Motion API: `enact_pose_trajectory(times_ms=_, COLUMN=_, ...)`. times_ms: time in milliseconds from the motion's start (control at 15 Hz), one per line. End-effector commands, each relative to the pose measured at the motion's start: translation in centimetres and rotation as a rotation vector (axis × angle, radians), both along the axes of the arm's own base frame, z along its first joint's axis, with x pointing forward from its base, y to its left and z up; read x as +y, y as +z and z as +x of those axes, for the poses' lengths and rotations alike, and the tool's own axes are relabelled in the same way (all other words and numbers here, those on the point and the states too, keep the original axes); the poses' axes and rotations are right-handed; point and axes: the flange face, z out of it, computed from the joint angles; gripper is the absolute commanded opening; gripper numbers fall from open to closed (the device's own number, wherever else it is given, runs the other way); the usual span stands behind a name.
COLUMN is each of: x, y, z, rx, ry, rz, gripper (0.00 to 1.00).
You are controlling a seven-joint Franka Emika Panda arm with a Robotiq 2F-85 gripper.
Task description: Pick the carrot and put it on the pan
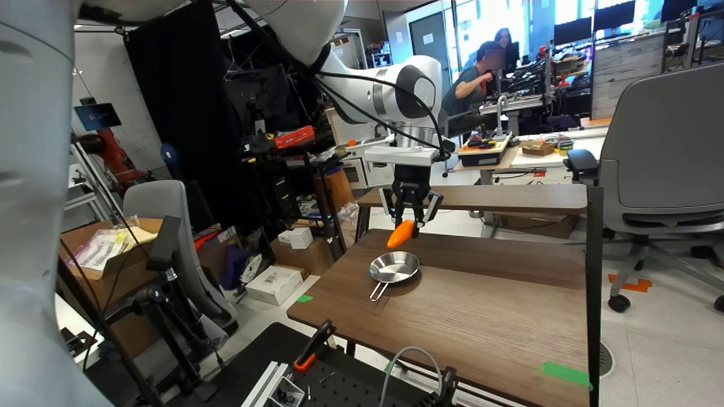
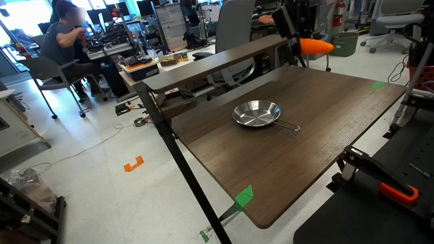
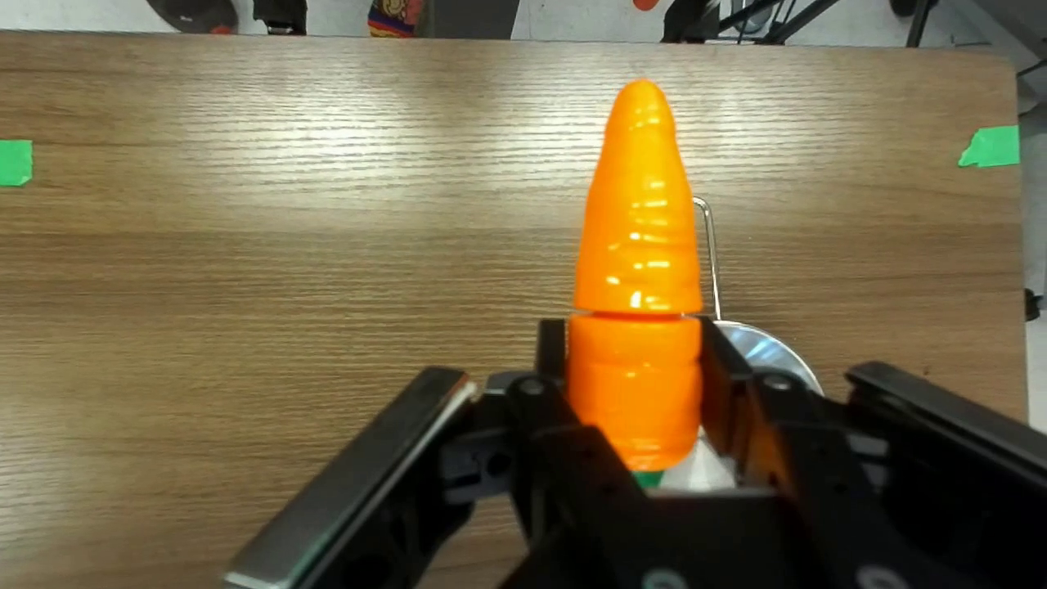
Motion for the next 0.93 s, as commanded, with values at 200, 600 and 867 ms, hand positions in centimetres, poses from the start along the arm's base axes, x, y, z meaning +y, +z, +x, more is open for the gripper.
enact_pose_trajectory(times_ms=200, x=-0.10, y=0.34, z=-0.30, rx=-0.011, ry=-0.009, rz=0.005, gripper=0.39)
enact_pose_trajectory(times_ms=600, x=-0.10, y=0.39, z=-0.50, rx=-0.011, ry=-0.011, rz=0.006, gripper=0.39)
enact_pose_trajectory(times_ms=867, x=-0.10, y=0.39, z=-0.50, rx=-0.011, ry=-0.011, rz=0.006, gripper=0.39)
